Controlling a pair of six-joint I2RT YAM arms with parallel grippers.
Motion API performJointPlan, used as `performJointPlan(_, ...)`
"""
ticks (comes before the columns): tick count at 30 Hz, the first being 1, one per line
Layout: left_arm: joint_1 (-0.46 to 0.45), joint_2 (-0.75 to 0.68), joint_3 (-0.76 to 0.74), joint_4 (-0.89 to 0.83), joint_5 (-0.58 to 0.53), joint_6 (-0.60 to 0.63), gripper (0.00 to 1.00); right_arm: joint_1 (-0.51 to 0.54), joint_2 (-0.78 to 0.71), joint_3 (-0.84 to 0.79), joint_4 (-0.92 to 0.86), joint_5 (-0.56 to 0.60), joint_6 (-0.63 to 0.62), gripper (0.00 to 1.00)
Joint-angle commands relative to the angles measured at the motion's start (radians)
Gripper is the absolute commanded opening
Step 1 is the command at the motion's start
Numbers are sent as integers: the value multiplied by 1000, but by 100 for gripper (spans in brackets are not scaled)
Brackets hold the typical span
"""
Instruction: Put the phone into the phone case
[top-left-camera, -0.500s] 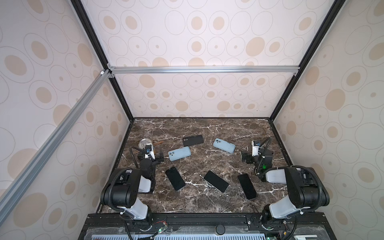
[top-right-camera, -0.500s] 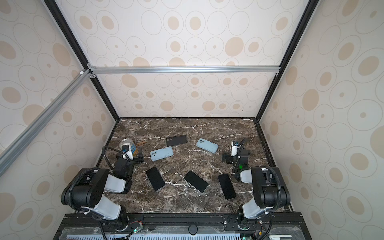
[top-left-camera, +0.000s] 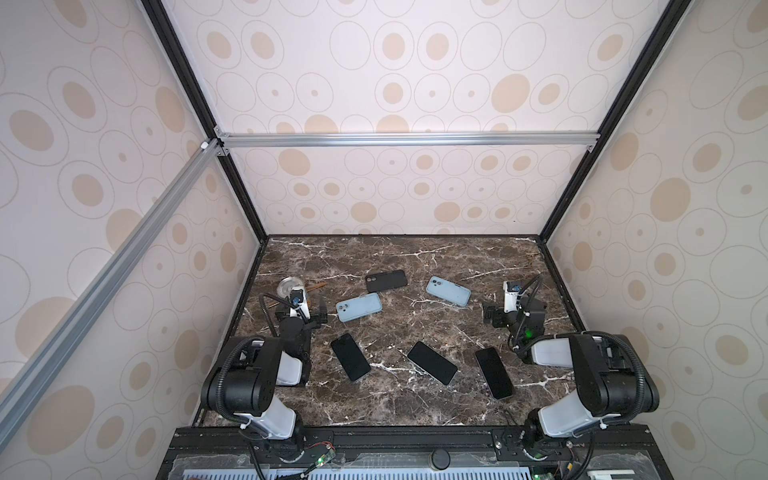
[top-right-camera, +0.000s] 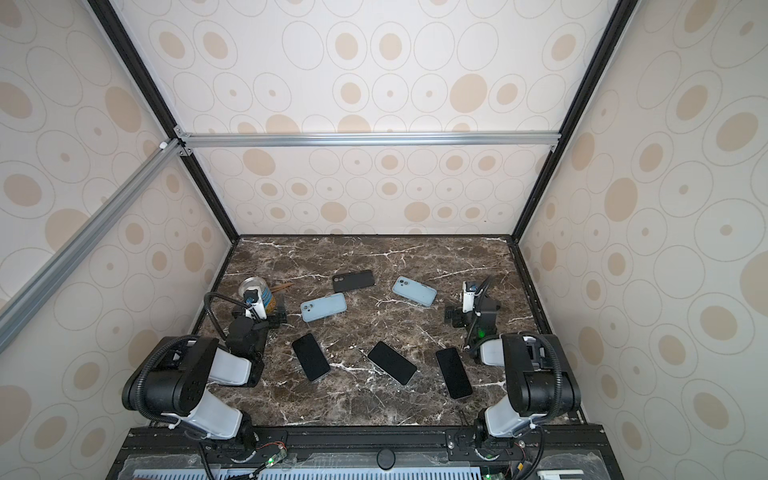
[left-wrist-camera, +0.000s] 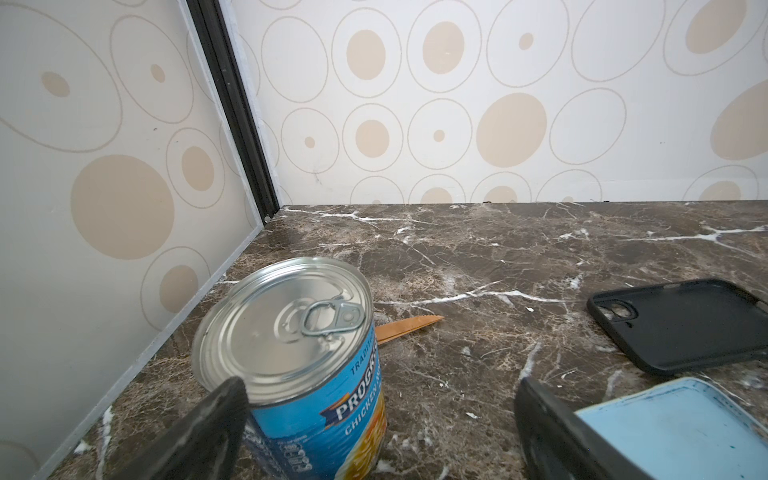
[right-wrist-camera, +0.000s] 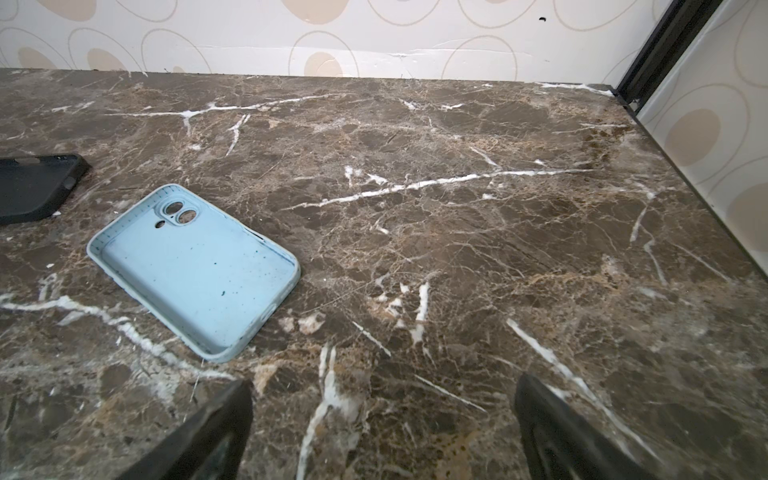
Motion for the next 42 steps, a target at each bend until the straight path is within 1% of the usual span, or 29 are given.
performJointPlan(1,7,3,14,4,11,16,100,5,-13,13,1,-1,0,100)
performJointPlan(11,8,1,11,9,12,16,99,5,-13,15,1,-1,0,100)
performJointPlan(13,6,-6,13,1,-15,13,100,4,-14,13,2,-1,0,100)
performJointPlan(14,6,-33,16,-28,-39,3,100,5,-17,11,4,-2,-1,100)
performJointPlan(16,6,-116,43,-155,-80,-13,100,5,-29,4,33,-9,-3,100)
performJointPlan(17,3,-160,74,-238,-106,-16,100,5,-62,10,4,-15,-3,100)
performJointPlan(19,-12,-228,129,-345,-175,-30,100,5,-167,50,-159,-32,-7,100)
performJointPlan(20,-12,-270,157,-386,-184,-56,99,6,-237,84,-274,-31,11,100)
performJointPlan(21,-13,-323,191,-437,-173,-83,100,6,-309,120,-397,-22,34,100)
performJointPlan(22,-13,-371,224,-483,-158,-111,100,6,-365,150,-476,-14,65,99)
performJointPlan(23,-13,-419,270,-556,-141,-160,100,6,-419,184,-562,-13,99,96)
performJointPlan(25,-15,-487,354,-682,-55,-235,99,8,-500,249,-710,-20,158,85)
performJointPlan(27,-15,-532,437,-790,57,-315,99,11,-552,312,-826,-60,219,76)
performJointPlan(29,-20,-549,521,-892,162,-386,99,20,-574,373,-920,-133,278,70)
performJointPlan(31,-35,-548,613,-992,292,-402,99,46,-573,433,-1010,-210,298,68)
performJointPlan(32,-52,-545,655,-1043,362,-381,100,75,-567,475,-1078,-227,293,68)
performJointPlan(33,-67,-546,688,-1091,414,-350,99,117,-561,515,-1157,-219,282,68)
performJointPlan(35,-133,-562,727,-1162,519,-241,99,213,-553,571,-1276,-184,251,69)
performJointPlan(37,-211,-592,727,-1218,549,-126,99,329,-551,606,-1362,-144,218,70)
performJointPlan(38,-252,-614,706,-1228,555,-73,99,393,-549,619,-1403,-125,199,71)
performJointPlan(39,-287,-641,671,-1219,593,-24,99,456,-551,623,-1428,-118,178,72)
performJointPlan(40,-309,-668,634,-1202,635,16,99,506,-552,615,-1437,-140,149,73)
performJointPlan(41,-329,-700,589,-1178,703,63,99,557,-555,596,-1438,-198,112,75)
performJointPlan(42,-340,-733,531,-1151,770,115,99,605,-562,569,-1429,-228,96,76)
